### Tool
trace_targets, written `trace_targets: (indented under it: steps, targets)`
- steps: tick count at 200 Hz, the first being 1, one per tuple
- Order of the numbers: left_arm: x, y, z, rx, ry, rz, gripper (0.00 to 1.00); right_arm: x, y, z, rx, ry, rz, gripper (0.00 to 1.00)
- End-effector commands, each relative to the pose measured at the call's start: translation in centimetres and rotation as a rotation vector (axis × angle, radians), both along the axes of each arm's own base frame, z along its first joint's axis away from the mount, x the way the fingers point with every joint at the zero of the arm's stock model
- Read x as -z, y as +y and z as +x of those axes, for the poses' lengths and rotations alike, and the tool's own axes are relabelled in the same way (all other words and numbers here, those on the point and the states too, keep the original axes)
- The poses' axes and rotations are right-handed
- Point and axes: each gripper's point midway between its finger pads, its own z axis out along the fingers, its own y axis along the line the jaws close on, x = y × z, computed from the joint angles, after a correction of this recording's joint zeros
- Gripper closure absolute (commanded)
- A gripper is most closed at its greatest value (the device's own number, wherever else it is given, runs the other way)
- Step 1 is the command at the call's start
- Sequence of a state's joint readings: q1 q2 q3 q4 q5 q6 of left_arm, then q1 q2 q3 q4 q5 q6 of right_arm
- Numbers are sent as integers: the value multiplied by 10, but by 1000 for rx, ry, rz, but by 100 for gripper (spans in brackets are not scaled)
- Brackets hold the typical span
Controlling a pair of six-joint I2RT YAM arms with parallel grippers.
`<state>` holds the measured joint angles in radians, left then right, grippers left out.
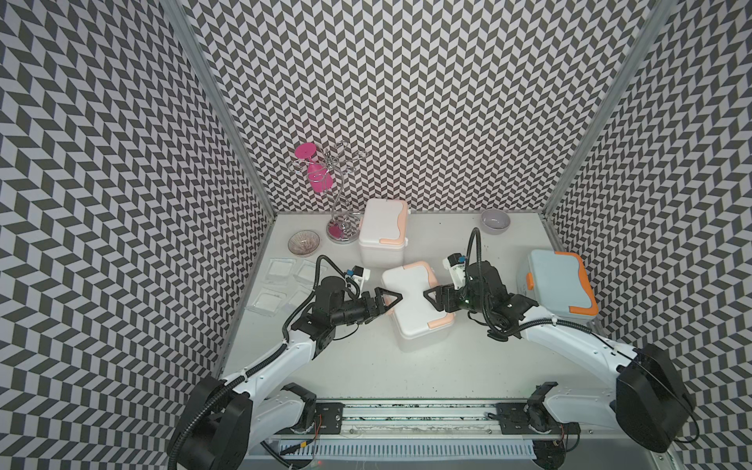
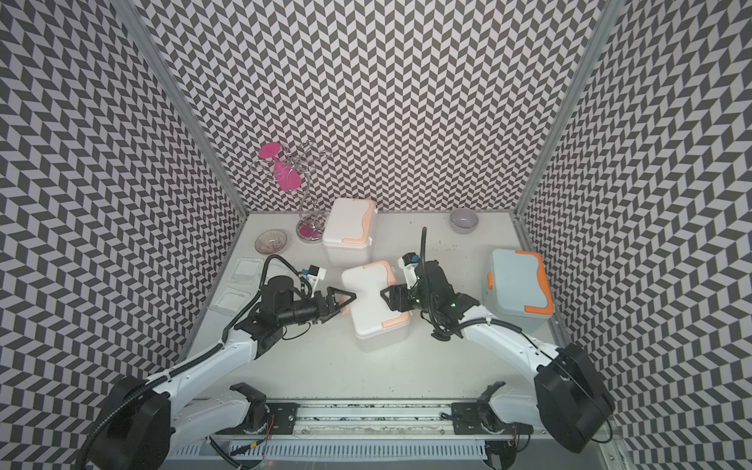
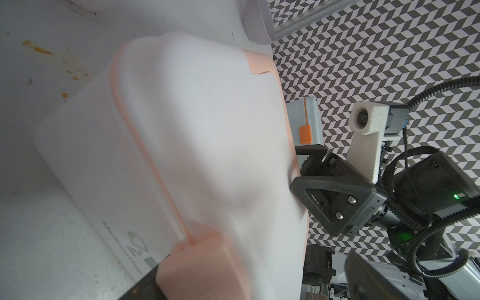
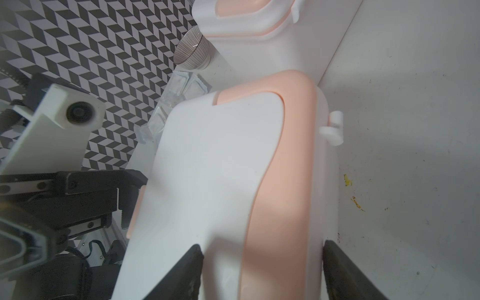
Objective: Open first aid kits and take out gauze
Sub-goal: Open the fastener of the first aid kit.
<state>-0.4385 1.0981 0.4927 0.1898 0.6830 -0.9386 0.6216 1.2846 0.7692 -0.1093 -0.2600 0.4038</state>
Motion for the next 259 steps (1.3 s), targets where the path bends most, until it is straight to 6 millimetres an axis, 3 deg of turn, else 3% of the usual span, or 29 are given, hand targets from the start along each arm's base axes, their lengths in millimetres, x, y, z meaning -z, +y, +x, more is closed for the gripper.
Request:
trace_targets:
  steps: [1, 48, 100, 141, 204, 259]
  targets:
    - [-23, -2, 8, -6, -82, -4, 2, 39, -7, -20, -23, 120, -93, 30]
    - [-10, -10, 25, 4, -71, 48, 2, 29, -14, -19, 20, 95, -89, 30]
    - [-13, -31, 44, 27, -113, 103, 2, 23, -31, -14, 103, 60, -126, 27]
    - [10, -13, 46, -36, -89, 200, 2, 23, -34, -13, 118, 54, -138, 18]
    - [31, 11, 26, -83, -42, 256, 5, 29, -30, -11, 102, 64, -139, 18]
    - [54, 32, 24, -118, 13, 283, 8, 31, -29, -11, 96, 65, -135, 18]
